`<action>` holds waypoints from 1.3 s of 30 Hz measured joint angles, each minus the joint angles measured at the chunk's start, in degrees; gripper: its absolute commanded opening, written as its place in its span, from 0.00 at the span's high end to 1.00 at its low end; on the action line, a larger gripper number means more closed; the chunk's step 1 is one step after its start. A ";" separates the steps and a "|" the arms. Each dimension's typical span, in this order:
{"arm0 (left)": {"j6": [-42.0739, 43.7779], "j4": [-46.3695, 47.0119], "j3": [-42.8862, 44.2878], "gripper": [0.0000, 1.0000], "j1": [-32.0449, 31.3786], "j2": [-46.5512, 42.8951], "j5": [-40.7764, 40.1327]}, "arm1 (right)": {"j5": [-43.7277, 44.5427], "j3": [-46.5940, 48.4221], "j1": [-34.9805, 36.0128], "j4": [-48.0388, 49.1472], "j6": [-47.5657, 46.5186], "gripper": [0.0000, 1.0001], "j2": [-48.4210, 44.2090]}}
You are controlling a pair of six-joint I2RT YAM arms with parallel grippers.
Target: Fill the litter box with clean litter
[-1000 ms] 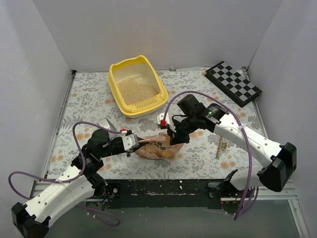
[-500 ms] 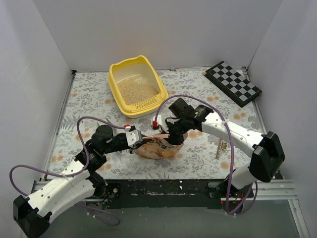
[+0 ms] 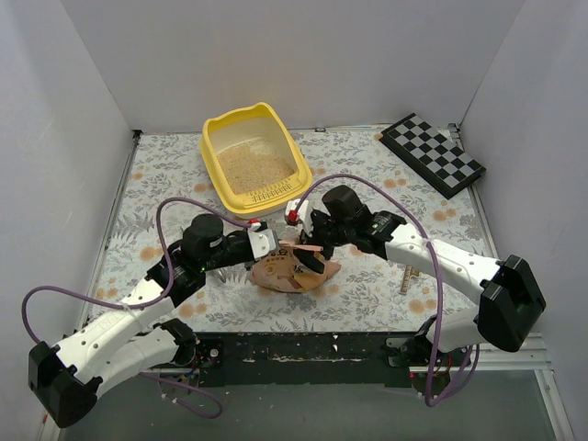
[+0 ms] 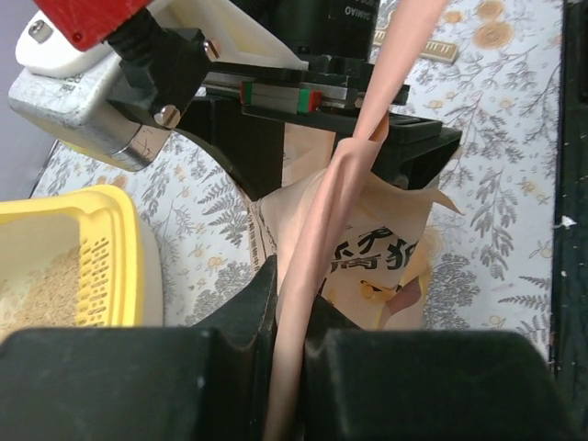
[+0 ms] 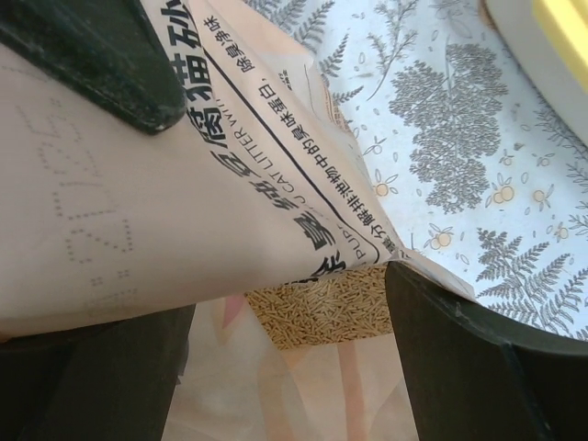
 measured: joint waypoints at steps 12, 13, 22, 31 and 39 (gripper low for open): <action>3.91 -4.61 5.07 0.99 0.00 2.73 -3.21 | 8.81 1.14 0.50 -1.84 2.51 0.05 -6.21; 4.00 -4.81 5.07 0.97 0.04 2.43 -3.65 | 10.10 1.77 0.37 -2.80 2.54 0.05 -7.45; 1.70 -12.79 10.19 0.58 0.04 0.59 -7.30 | 25.53 12.33 -0.35 -7.28 4.20 0.02 -19.08; -15.98 -23.15 26.95 0.43 0.37 -4.39 -18.86 | 33.46 11.04 -0.37 -7.63 7.93 0.02 -19.58; -35.98 -31.45 32.85 0.18 0.44 1.36 -41.68 | 36.22 9.51 -0.68 -7.19 13.84 0.02 -17.27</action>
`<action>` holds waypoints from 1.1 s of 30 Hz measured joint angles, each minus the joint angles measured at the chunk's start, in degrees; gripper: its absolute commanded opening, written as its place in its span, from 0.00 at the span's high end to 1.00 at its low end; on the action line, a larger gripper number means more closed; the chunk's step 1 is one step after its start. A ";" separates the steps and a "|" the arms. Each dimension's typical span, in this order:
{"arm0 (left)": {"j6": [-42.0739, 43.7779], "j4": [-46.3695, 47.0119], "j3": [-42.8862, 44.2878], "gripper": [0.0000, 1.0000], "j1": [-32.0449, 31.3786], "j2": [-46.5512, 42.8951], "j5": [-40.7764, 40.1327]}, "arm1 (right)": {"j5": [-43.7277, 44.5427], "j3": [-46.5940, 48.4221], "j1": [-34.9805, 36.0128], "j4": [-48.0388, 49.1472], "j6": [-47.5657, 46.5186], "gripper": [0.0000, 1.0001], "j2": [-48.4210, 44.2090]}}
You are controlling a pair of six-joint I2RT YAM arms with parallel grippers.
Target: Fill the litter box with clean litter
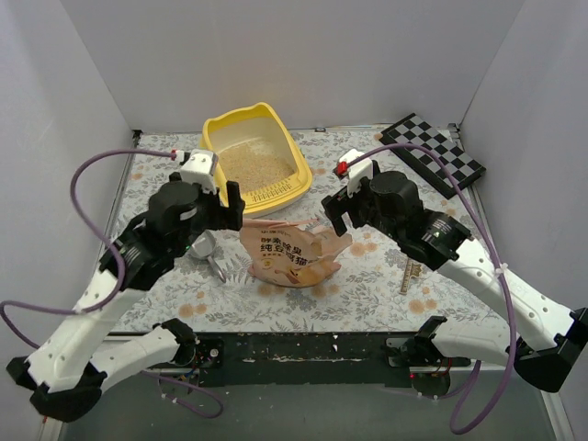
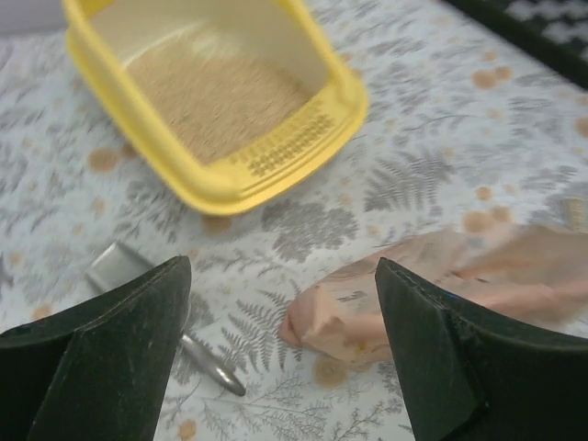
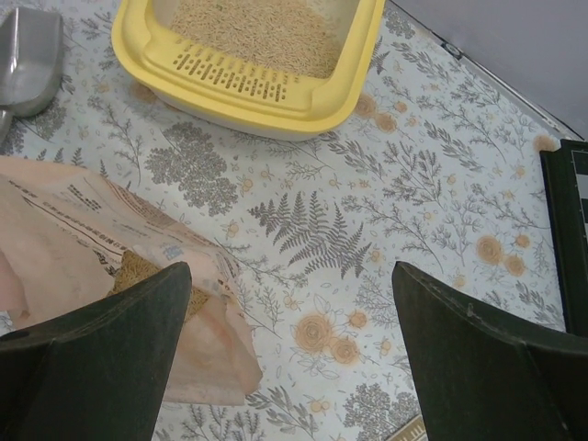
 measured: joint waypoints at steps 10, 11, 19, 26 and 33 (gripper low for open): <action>-16.33 -6.75 -8.61 0.16 25.29 16.87 -6.03 | 0.13 -5.92 -0.07 2.40 4.37 0.02 -1.95; -17.11 -6.23 -9.84 0.16 28.39 16.33 -4.98 | 0.13 -6.29 -0.07 2.38 4.46 0.02 -2.43; -22.01 0.66 -19.34 0.20 37.09 17.44 4.00 | -0.07 -7.93 -0.07 2.47 4.76 0.02 -6.60; -24.22 3.52 -22.99 0.23 37.83 21.09 6.91 | -1.01 -9.09 -0.07 2.64 4.79 0.02 -7.65; -25.16 5.38 -23.10 0.29 39.28 24.13 6.27 | -2.01 -11.26 -0.07 2.71 4.79 0.02 -9.68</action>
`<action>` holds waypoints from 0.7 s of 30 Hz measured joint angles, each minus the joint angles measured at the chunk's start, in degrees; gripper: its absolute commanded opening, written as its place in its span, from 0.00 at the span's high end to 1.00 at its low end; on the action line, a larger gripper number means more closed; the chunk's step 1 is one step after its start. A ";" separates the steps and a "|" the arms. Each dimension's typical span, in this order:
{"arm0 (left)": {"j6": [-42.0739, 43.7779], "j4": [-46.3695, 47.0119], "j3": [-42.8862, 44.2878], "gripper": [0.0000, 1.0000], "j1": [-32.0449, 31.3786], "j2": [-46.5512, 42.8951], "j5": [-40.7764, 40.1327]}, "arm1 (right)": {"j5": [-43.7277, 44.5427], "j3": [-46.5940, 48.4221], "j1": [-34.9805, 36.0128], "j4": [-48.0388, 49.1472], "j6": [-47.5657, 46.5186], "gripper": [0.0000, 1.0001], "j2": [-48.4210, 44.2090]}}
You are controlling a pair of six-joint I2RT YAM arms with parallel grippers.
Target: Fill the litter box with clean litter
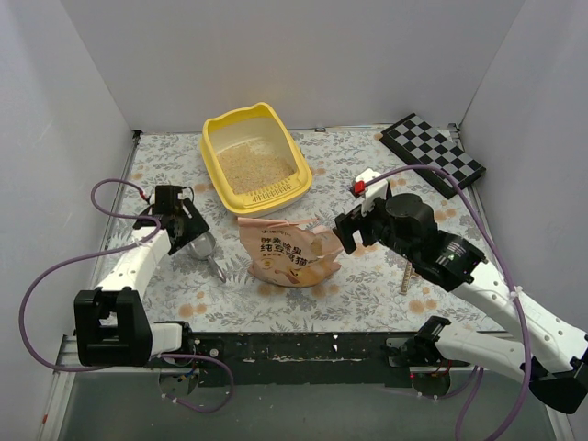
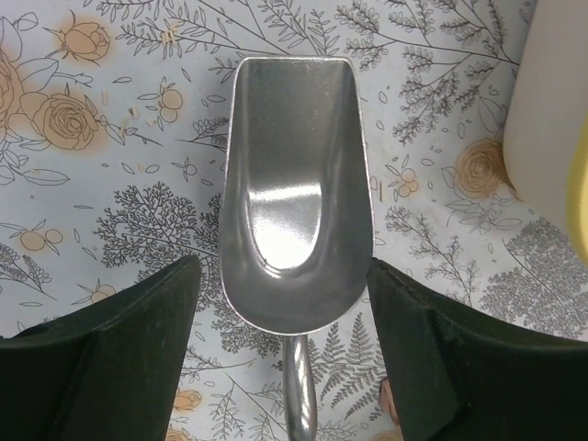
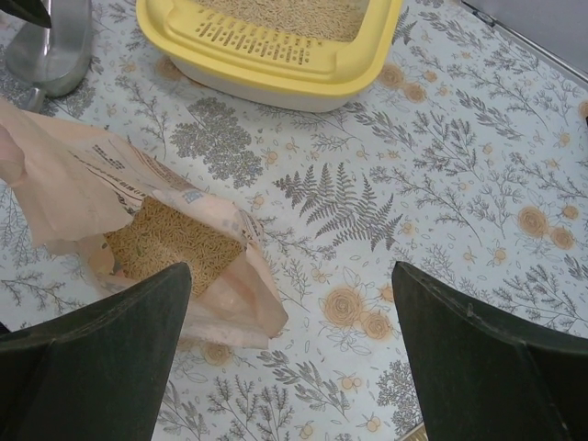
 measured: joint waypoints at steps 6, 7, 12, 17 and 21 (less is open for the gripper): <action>1.46 1.53 -0.68 0.41 1.53 3.37 -0.92 | -0.59 -1.31 0.00 0.22 0.04 0.02 -1.16; 1.46 1.51 -0.72 0.41 1.57 3.45 -0.92 | -0.61 -1.36 0.00 0.22 0.04 0.02 -1.16; 1.95 2.93 -2.64 0.49 3.06 5.81 -1.29 | -1.20 -1.92 0.00 0.24 0.15 0.02 -1.25; 1.62 4.48 -3.30 0.62 3.32 10.36 -0.76 | -1.75 -1.92 0.00 0.24 0.20 0.02 -1.46; 0.76 6.43 -3.63 1.00 3.34 12.15 -0.39 | -1.92 -1.92 0.00 0.09 0.20 0.02 -2.08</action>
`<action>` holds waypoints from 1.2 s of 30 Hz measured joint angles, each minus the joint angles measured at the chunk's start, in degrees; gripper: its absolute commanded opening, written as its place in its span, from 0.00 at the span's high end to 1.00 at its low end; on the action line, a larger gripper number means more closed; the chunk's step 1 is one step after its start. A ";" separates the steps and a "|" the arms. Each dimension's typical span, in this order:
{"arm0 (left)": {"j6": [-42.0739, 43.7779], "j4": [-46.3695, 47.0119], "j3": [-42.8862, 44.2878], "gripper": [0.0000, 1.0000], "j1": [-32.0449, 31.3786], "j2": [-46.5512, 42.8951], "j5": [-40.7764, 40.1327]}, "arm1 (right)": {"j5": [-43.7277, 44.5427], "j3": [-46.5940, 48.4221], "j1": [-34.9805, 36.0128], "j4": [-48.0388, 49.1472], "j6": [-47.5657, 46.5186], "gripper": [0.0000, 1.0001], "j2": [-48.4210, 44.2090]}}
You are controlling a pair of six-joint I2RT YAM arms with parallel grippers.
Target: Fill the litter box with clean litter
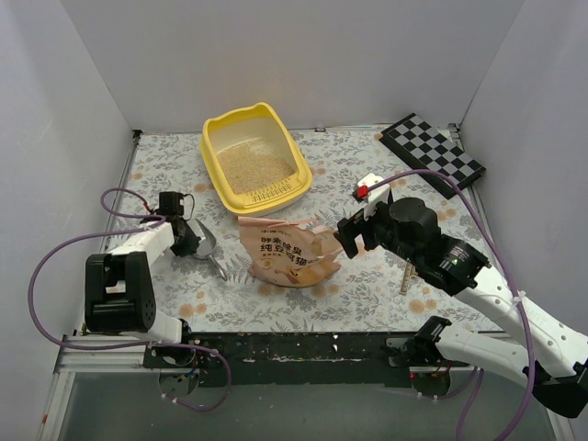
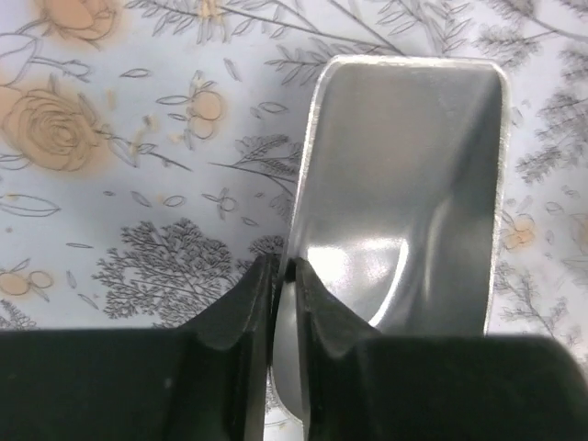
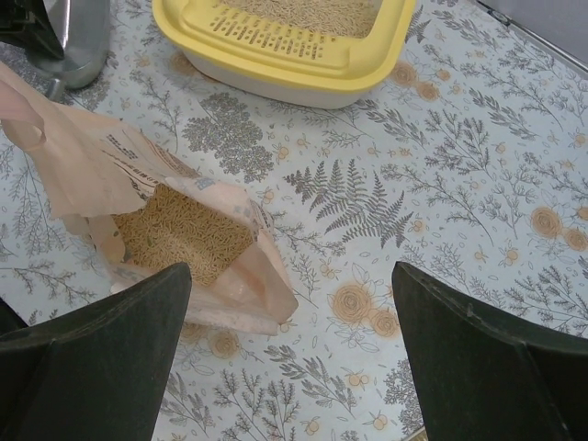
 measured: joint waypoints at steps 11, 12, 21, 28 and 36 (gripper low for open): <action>-3.02 0.66 0.90 1.00 0.02 -2.49 -0.39 | -0.85 0.07 0.00 -0.13 -0.11 0.02 -0.68; -3.28 -0.57 1.57 1.00 0.04 -3.80 -0.85 | -1.29 0.24 0.00 -0.17 -0.24 0.02 -0.68; -6.45 -4.00 15.76 1.00 0.11 -18.88 -3.10 | -6.47 10.69 0.00 0.31 2.14 0.04 2.34; -11.43 -3.89 25.75 1.00 0.39 -20.61 0.90 | -11.80 18.32 0.00 5.70 9.92 0.06 7.82; -24.22 0.66 29.05 1.00 0.46 -18.67 11.13 | -13.57 18.27 0.00 19.52 21.11 0.07 11.41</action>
